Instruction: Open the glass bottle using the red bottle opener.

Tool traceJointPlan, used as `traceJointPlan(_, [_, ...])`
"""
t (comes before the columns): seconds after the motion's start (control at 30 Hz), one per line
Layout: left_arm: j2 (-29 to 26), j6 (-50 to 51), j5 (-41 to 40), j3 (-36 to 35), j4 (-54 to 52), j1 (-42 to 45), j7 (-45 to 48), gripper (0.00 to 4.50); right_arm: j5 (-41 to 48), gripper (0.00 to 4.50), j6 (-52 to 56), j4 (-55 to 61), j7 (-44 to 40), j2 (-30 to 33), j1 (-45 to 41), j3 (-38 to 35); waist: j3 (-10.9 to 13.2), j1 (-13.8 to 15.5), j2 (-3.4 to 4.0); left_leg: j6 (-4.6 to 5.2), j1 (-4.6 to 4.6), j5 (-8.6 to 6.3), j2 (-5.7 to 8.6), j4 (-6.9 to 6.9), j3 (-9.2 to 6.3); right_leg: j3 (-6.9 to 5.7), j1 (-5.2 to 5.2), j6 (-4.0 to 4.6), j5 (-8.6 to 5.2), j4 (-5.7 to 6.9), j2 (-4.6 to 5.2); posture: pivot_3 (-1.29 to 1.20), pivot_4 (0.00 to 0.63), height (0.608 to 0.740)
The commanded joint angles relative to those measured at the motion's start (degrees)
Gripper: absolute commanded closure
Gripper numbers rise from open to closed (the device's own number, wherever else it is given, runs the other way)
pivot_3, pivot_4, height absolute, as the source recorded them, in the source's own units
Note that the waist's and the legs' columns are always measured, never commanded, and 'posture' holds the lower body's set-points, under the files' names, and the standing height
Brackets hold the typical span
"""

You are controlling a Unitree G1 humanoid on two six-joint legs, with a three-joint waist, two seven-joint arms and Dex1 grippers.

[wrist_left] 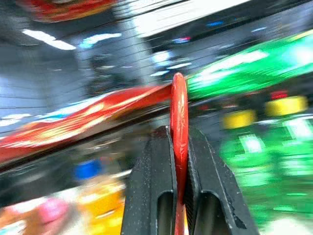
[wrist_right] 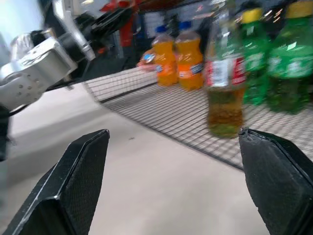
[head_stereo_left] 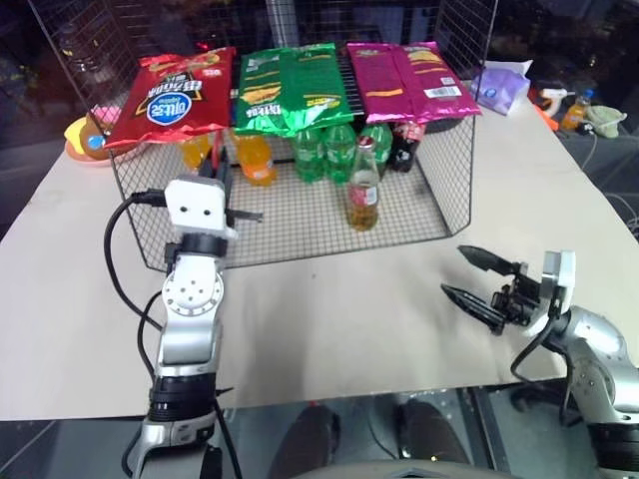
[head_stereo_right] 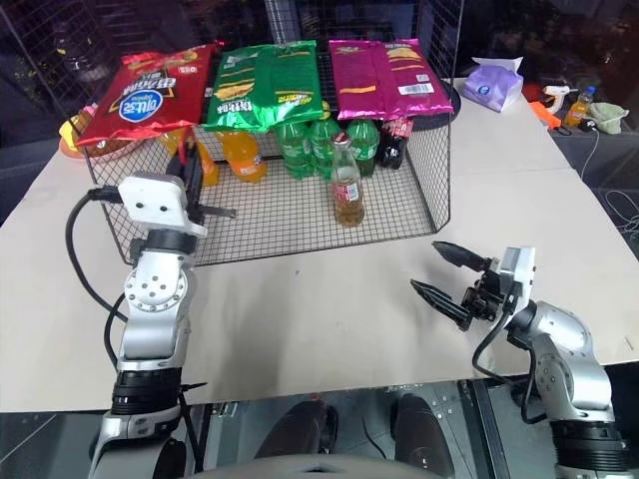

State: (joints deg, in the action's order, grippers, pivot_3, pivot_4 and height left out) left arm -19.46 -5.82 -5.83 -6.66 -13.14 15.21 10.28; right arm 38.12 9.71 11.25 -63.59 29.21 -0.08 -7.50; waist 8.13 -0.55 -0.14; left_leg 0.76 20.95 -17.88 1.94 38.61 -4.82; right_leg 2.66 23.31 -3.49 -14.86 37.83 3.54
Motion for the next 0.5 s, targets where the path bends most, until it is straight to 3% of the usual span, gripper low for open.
traceJointPlan(0.03, [-2.5,4.1,-12.5,0.5,-7.2,0.8,10.5,4.45,2.5,0.22,6.3,5.2,-0.9,3.7,-0.3,1.3,0.0,0.0,-0.01,0.0,0.01,0.0,0.0,0.01,0.0,-0.01,0.0,0.0,0.0,-0.01,0.0,0.0,0.15,0.74])
traceJointPlan(0.17, [-3.5,7.6,-18.5,1.0,-9.2,2.1,15.8,4.45,4.2,0.22,12.0,9.1,1.3,5.1,-1.9,3.1,0.0,0.0,-0.01,0.0,0.0,0.0,-0.01,0.04,-0.02,-0.02,-0.01,0.0,0.0,0.0,-0.09,0.0,0.15,0.74])
traceJointPlan(0.5, [-2.1,8.1,-19.9,0.7,-9.5,-0.1,17.8,4.45,3.1,0.22,14.2,10.9,4.2,4.2,-4.6,4.2,0.1,0.0,-0.12,0.01,0.03,0.0,-0.04,0.18,-0.02,0.0,-0.04,0.0,0.0,0.01,-0.35,0.0,0.15,0.74])
